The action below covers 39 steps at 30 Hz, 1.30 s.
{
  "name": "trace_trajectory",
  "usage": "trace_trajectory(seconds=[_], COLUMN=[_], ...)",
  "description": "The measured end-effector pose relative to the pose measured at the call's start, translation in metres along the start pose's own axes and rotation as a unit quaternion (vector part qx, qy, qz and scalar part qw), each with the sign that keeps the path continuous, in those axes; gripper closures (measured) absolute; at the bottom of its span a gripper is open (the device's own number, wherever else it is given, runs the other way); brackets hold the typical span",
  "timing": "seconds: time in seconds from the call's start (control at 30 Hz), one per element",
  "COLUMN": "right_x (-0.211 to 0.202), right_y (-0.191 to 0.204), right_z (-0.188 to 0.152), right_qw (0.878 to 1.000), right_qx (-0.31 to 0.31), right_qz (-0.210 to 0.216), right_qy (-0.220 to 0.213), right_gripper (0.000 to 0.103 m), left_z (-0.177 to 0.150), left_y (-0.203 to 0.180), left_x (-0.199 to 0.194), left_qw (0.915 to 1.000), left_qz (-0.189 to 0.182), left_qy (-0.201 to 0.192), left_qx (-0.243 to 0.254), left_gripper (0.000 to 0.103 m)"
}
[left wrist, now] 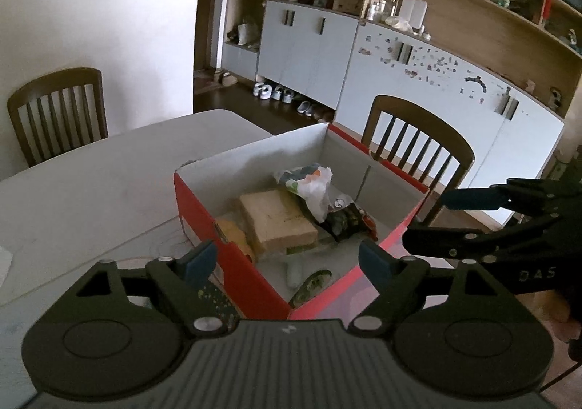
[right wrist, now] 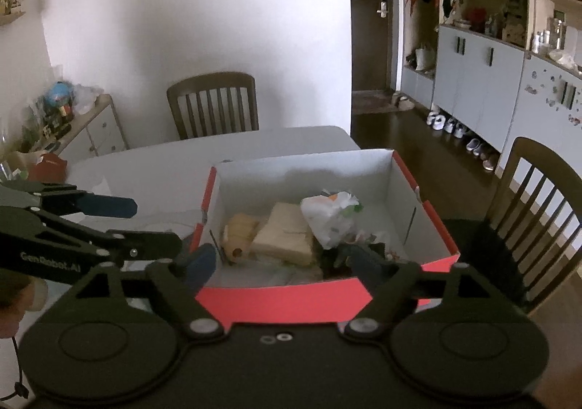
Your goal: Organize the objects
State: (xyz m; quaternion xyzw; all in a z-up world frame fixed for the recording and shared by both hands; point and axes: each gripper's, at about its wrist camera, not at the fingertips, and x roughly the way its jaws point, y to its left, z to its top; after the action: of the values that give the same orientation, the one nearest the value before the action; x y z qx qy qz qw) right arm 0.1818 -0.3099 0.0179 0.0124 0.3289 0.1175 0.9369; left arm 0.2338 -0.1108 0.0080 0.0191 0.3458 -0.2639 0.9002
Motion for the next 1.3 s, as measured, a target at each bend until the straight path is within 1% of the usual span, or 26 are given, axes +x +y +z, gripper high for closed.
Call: trace_trajectory(seconds=[0.03,0.07,0.13,0.17,0.2,0.27,0.43,0.63,0.93,1.07,1.3], right_x=[-0.003,-0.005,-0.009,-0.011,-0.013,-0.016,-0.018,-0.023,-0.028,-0.031,-0.032], right_y=[0.002,0.003,0.005,0.006,0.007,0.009,0.015,0.027,0.036,0.041,0.042], right_z=[-0.002,-0.003,-0.005,-0.007,-0.007,-0.009,-0.015,-0.022,-0.023,-0.024,-0.024], right_qw=[1.0,1.0,1.0,1.0,0.999,0.999,0.999,0.999,0.999,0.999,0.999], right_qx=[0.002,0.003,0.008,0.011,0.016,0.025,0.032,0.033,0.025,0.023,0.023], right_qz=[-0.002,-0.003,-0.003,-0.004,-0.006,-0.009,-0.005,-0.002,-0.003,-0.003,-0.005], right_qy=[-0.005,-0.008,-0.018,-0.022,-0.028,-0.039,-0.038,-0.041,-0.045,-0.045,-0.045], right_gripper=[0.014,0.012,0.007,0.002,0.0,0.0,0.0,0.0,0.0,0.0,0.0], left_z=[-0.001,-0.002,-0.004,-0.005,-0.007,-0.009,-0.015,-0.022,-0.026,-0.026,-0.029], left_y=[0.001,0.001,0.003,0.003,0.004,0.006,0.012,0.015,0.019,0.019,0.015], left_x=[-0.002,-0.003,-0.006,-0.007,-0.009,-0.011,-0.023,-0.036,-0.051,-0.052,-0.054], left_qw=[1.0,1.0,1.0,1.0,1.0,0.9999,0.9998,0.9995,0.9991,0.9991,0.9989], left_qz=[0.0,0.0,0.001,0.002,0.005,0.009,0.01,0.018,0.003,-0.001,-0.001], left_qy=[-0.001,-0.002,-0.004,-0.005,-0.003,-0.001,-0.012,-0.021,-0.042,-0.042,-0.044], left_qx=[0.002,0.003,0.004,0.005,0.007,0.009,0.008,0.018,0.009,0.006,0.015], left_gripper=[0.012,0.005,0.0,0.0,0.0,0.0,0.0,0.0,0.0,0.0,0.0])
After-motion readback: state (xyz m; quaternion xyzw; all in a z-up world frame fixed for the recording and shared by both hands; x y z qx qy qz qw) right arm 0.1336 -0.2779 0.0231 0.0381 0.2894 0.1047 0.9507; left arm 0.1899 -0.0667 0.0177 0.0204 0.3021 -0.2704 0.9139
